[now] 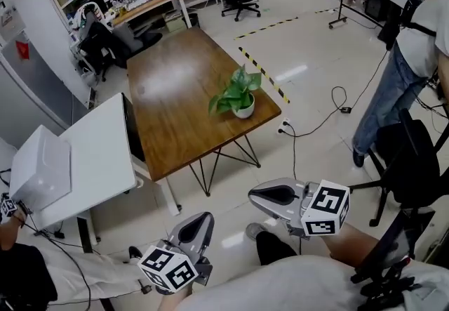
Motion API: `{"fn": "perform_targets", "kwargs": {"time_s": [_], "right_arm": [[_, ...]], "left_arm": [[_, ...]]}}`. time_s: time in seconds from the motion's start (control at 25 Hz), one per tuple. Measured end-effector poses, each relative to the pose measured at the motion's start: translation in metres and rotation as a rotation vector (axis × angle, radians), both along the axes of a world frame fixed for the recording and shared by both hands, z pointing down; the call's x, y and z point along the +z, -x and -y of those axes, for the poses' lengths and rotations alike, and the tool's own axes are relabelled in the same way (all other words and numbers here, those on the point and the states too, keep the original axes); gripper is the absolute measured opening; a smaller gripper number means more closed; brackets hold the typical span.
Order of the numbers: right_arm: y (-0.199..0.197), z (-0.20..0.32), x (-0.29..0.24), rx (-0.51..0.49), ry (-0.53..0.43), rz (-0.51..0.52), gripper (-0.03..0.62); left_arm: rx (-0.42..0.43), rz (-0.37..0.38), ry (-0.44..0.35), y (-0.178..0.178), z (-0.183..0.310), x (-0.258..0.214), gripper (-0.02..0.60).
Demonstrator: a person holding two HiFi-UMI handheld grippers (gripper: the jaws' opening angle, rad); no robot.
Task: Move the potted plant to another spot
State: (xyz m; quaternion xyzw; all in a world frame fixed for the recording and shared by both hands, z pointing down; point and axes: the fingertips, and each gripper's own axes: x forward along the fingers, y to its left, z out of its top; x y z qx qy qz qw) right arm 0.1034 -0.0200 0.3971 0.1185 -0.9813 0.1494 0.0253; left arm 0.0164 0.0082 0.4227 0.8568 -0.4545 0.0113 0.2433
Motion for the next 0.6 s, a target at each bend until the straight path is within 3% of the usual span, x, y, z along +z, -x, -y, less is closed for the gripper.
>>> {"fn": "perform_targets", "kwargs": {"time_s": [0.24, 0.4, 0.6], "right_arm": [[0.010, -0.096, -0.009, -0.019, -0.026, -0.058, 0.003], [0.019, -0.140, -0.016, -0.081, 0.035, -0.069, 0.003], [0.027, -0.172, -0.025, -0.109, 0.009, -0.118, 0.003]], "left_arm": [[-0.048, -0.017, -0.036, 0.019, -0.087, -0.026, -0.005], [-0.048, -0.054, -0.075, 0.018, -0.115, -0.043, -0.005], [-0.027, -0.081, -0.080, 0.008, -0.148, -0.055, -0.005]]}}
